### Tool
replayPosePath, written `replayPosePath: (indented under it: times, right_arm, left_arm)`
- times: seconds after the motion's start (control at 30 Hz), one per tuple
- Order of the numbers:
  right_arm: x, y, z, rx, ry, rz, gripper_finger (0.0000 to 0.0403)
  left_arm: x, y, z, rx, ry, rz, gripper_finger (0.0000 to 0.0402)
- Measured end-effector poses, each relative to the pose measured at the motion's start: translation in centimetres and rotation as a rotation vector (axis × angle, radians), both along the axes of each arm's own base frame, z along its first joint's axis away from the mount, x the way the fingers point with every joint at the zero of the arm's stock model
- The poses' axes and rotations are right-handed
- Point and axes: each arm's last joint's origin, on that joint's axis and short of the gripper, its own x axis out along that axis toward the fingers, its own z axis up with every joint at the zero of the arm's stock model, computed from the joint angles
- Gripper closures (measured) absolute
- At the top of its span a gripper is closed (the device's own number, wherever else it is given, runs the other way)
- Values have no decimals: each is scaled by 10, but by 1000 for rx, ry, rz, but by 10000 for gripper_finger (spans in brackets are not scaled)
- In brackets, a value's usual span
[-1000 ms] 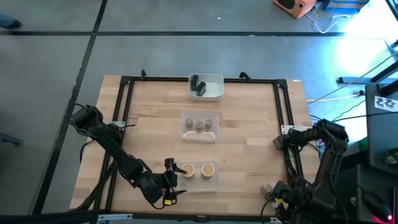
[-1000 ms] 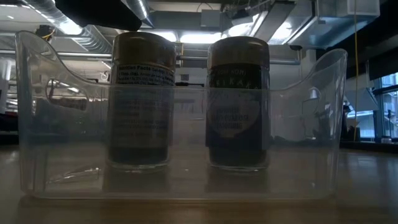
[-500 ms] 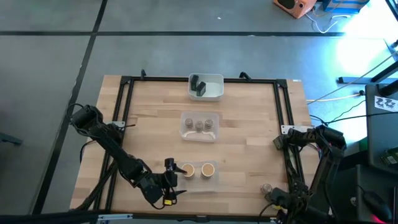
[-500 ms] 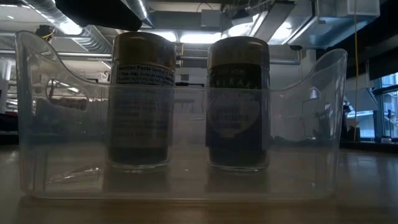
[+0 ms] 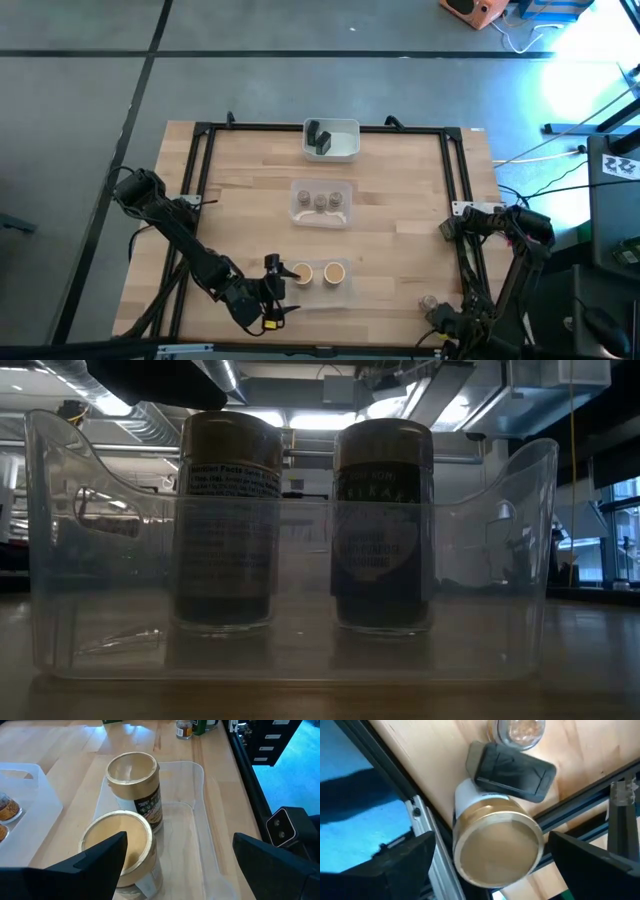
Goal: Sort spices by type
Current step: Put the gold seasoning bottle into the bottom transparent bin
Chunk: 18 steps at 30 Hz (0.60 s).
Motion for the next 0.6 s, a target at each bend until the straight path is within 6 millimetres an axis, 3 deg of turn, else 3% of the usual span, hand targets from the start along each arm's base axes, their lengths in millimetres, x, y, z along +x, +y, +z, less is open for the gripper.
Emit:
replayPosePath:
  times: [0.33, 0.6]
  right_arm:
    - [2, 6, -17, -29, 57, 28, 22]
    - [3, 6, -16, -41, 28, 16, 116]
  left_arm:
    - [0, 0, 0, 7, 1, -4, 57]
    - [0, 0, 0, 9, 1, -5, 57]
